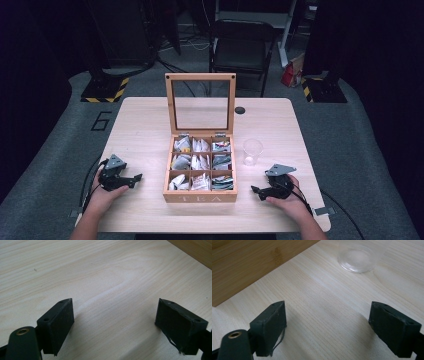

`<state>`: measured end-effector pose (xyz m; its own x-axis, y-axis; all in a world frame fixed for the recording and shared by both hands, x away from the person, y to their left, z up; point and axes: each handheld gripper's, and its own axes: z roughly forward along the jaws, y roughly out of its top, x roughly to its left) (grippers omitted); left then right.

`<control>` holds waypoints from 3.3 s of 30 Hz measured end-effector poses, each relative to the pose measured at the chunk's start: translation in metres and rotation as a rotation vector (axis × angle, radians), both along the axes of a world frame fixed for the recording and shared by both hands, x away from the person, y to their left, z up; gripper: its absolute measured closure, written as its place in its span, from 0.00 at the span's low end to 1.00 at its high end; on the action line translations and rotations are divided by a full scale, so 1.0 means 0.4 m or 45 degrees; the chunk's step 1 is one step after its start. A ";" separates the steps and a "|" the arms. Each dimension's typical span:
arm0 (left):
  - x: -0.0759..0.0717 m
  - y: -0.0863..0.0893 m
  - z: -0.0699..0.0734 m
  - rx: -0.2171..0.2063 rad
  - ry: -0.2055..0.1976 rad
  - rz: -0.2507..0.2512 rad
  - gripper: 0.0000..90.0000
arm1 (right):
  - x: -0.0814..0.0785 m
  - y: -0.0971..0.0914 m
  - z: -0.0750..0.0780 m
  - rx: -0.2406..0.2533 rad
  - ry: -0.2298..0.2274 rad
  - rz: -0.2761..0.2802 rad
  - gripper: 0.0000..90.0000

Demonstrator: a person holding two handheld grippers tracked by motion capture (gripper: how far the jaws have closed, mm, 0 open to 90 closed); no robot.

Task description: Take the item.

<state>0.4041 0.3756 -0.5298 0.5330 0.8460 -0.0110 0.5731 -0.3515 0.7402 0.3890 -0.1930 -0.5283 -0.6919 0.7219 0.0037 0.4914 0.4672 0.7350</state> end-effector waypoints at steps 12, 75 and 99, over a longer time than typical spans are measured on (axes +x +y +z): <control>0.005 -0.002 -0.002 0.002 -0.015 0.003 0.16 | -0.001 0.001 0.002 0.017 0.019 -0.005 0.22; 0.003 -0.003 -0.002 0.006 -0.020 0.012 0.16 | -0.015 0.123 0.248 0.039 0.008 0.140 0.55; 0.003 -0.003 -0.002 0.009 -0.021 0.011 0.16 | 0.063 0.237 0.295 0.104 -0.016 0.258 0.59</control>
